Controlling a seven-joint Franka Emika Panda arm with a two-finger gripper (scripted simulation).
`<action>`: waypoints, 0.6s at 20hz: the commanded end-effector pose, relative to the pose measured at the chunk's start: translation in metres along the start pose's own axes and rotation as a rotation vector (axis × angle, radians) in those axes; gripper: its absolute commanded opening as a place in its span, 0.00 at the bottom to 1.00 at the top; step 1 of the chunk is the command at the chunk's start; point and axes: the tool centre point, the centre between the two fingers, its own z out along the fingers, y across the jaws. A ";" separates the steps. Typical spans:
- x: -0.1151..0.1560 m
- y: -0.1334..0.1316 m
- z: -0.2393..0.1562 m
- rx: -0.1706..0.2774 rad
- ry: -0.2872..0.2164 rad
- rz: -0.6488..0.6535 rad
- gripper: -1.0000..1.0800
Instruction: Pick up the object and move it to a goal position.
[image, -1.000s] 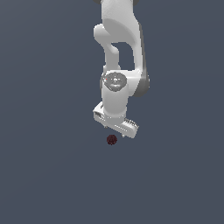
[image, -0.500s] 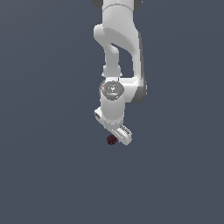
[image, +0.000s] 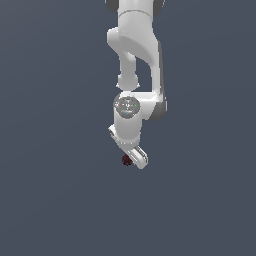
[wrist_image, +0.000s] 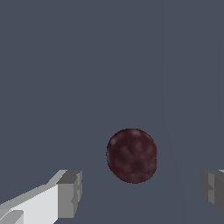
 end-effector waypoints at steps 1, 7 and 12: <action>0.000 0.000 0.001 0.000 0.000 0.008 0.96; 0.000 0.000 0.010 0.000 0.000 0.004 0.96; 0.000 0.001 0.037 0.000 0.000 0.007 0.96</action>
